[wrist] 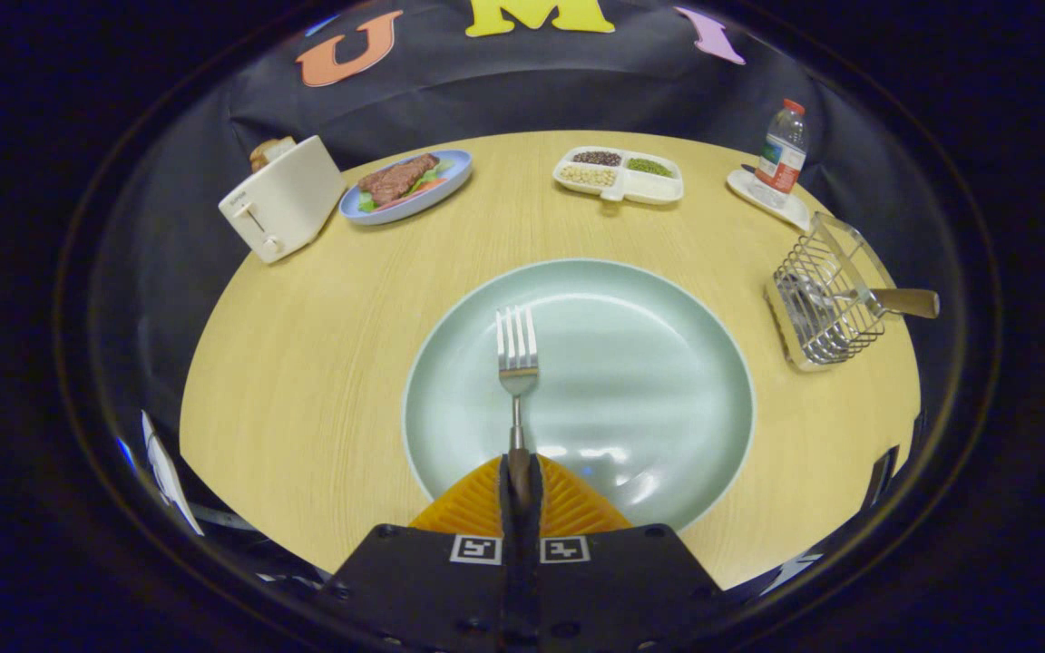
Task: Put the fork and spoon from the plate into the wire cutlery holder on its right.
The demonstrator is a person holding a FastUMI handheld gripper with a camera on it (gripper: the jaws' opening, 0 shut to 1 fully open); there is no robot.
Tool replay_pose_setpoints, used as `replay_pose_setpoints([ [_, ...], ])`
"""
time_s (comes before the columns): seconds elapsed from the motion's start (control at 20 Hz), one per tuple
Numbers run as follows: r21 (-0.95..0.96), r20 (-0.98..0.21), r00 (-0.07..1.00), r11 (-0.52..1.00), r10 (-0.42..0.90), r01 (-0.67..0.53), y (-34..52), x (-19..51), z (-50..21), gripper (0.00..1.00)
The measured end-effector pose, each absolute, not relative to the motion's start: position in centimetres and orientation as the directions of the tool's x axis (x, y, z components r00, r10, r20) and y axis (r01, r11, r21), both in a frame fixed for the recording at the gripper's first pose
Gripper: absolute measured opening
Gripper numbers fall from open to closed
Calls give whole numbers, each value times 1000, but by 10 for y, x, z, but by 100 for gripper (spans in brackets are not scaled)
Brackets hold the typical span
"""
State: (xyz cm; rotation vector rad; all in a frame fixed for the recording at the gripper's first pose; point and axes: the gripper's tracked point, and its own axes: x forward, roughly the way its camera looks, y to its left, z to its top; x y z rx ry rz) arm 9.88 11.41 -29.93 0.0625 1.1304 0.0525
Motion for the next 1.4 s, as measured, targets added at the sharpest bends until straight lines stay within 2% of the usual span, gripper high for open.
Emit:
replay_pose_setpoints([
  [0.8,96,-759,647,995,76,-4,28,94,-166,1],
  [1.2,104,-663,749,991,9,81,-65,88,-99,1],
  [1.4,131,-675,738,983,-5,126,-102,87,-104,0],
])
